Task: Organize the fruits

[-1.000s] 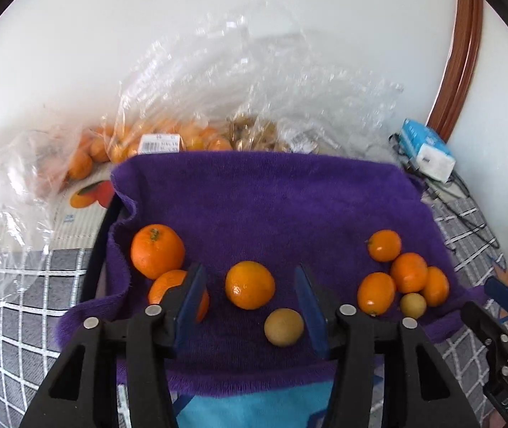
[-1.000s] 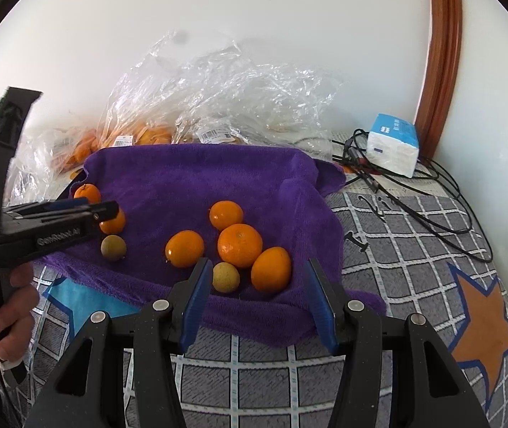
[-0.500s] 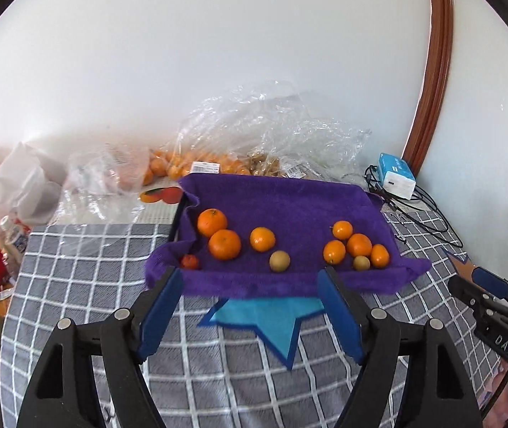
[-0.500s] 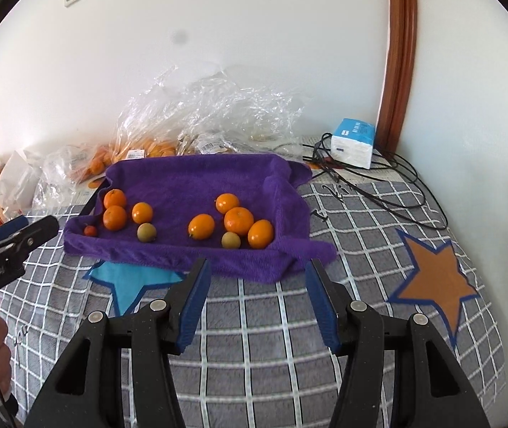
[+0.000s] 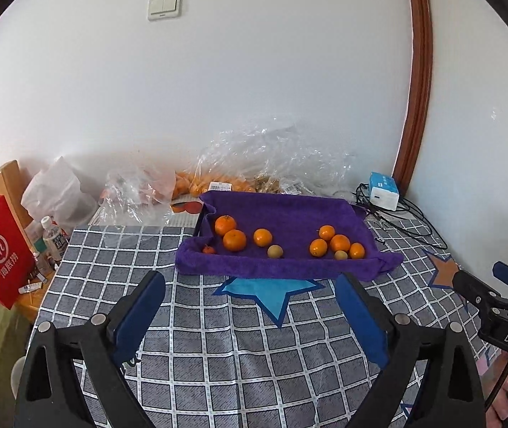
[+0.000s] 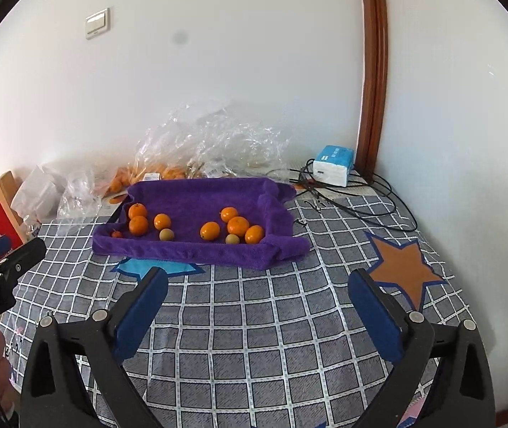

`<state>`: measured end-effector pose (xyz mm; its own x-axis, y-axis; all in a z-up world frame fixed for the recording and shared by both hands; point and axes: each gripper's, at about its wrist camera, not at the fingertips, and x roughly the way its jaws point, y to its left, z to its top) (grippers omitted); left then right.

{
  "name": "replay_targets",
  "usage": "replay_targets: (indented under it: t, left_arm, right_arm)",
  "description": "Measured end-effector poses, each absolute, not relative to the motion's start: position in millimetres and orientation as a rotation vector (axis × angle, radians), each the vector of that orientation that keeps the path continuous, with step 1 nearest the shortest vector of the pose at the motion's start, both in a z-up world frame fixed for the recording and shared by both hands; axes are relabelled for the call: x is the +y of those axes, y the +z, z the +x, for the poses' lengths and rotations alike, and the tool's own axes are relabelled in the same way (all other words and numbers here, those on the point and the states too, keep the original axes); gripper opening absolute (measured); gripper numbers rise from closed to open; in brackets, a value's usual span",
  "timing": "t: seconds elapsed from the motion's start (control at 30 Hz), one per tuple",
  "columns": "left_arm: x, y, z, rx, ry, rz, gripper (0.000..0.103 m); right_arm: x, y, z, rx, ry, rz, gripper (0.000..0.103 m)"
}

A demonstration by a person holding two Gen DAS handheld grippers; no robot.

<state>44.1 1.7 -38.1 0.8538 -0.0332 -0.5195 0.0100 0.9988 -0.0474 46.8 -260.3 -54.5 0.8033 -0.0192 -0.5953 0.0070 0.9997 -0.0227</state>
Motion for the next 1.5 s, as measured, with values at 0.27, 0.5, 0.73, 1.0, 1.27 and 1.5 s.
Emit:
replay_targets:
  t: [0.27, 0.5, 0.73, 1.0, 1.27, 1.5]
  left_arm:
    - [2.2, -26.4, 17.0, 0.510, 0.002, -0.048, 0.098]
    - [3.2, -22.6, 8.0, 0.498, 0.023, -0.056, 0.099]
    - [1.7, -23.5, 7.4, 0.509, 0.019, -0.059, 0.099]
    - [-3.7, -22.5, 3.3, 0.498, 0.007, -0.040, 0.099]
    - [-4.2, -22.7, 2.8, 0.501, 0.009, -0.037, 0.099]
    - [-3.2, -22.5, 2.4, 0.502, 0.009, -0.040, 0.099]
  right_arm:
    - [-268.1, -45.3, 26.1, 0.643, -0.043, -0.014, 0.102]
    - [-256.9, -44.9, 14.7, 0.631, -0.043, -0.060, 0.102]
    - [-257.2, -45.5, 10.8, 0.640, -0.042, -0.049, 0.102]
    - [-262.1, -49.3, 9.5, 0.648, -0.053, -0.040, 0.102]
    - [-261.2, -49.2, 7.6, 0.644, -0.049, -0.033, 0.102]
    - [-260.2, -50.9, 8.5, 0.648, -0.050, -0.034, 0.102]
